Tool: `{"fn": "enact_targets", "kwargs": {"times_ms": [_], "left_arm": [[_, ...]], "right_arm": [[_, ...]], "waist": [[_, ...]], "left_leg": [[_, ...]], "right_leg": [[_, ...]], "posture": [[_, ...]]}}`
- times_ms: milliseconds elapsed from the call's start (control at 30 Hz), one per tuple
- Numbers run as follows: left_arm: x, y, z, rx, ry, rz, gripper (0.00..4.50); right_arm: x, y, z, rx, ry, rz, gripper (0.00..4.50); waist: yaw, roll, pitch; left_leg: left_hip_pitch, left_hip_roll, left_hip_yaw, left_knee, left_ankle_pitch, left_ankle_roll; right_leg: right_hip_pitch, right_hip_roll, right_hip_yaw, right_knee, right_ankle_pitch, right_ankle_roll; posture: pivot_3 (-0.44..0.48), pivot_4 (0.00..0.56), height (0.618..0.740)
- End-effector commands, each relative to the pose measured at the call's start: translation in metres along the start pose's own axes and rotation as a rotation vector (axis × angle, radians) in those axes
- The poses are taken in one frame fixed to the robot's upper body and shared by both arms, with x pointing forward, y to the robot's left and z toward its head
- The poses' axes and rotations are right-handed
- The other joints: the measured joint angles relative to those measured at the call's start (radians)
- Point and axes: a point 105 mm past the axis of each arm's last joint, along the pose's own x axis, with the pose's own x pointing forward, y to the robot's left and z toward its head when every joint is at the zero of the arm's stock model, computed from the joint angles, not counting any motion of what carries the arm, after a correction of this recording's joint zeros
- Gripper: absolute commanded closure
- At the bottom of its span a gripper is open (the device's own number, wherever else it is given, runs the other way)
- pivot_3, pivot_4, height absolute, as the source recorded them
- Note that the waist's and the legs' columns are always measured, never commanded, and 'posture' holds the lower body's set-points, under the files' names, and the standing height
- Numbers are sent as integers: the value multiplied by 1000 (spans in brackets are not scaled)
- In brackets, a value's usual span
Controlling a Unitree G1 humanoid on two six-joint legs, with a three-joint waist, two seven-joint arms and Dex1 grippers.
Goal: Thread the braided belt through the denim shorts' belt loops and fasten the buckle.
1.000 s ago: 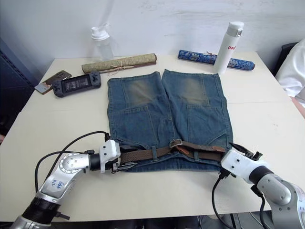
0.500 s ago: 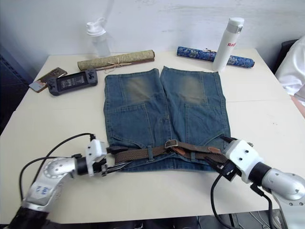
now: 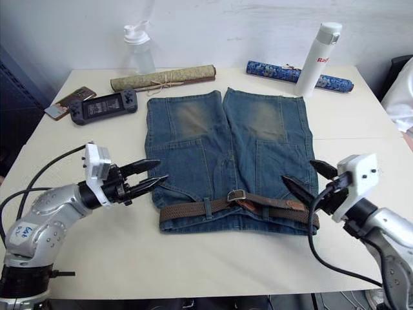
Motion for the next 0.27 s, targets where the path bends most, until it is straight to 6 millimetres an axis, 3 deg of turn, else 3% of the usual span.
{"fn": "enact_targets", "kwargs": {"times_ms": [33,267], "left_arm": [[4,-11,3,28,2,-22,1637],[4,-19,-4,33,44,-62,1637]], "right_arm": [[-5,-4,-3,-39,33,-6,77],[-5,-7,-11,-51,58,12,77]], "waist": [[0,0,0],[-1,0,0]], "left_leg": [[0,0,1,0,0,0],[0,0,4,1,0,1]], "right_leg": [[0,0,0,0,0,0],[-2,1,5,1,1,1]], "posture": [[0,150,717],[0,150,717]]}}
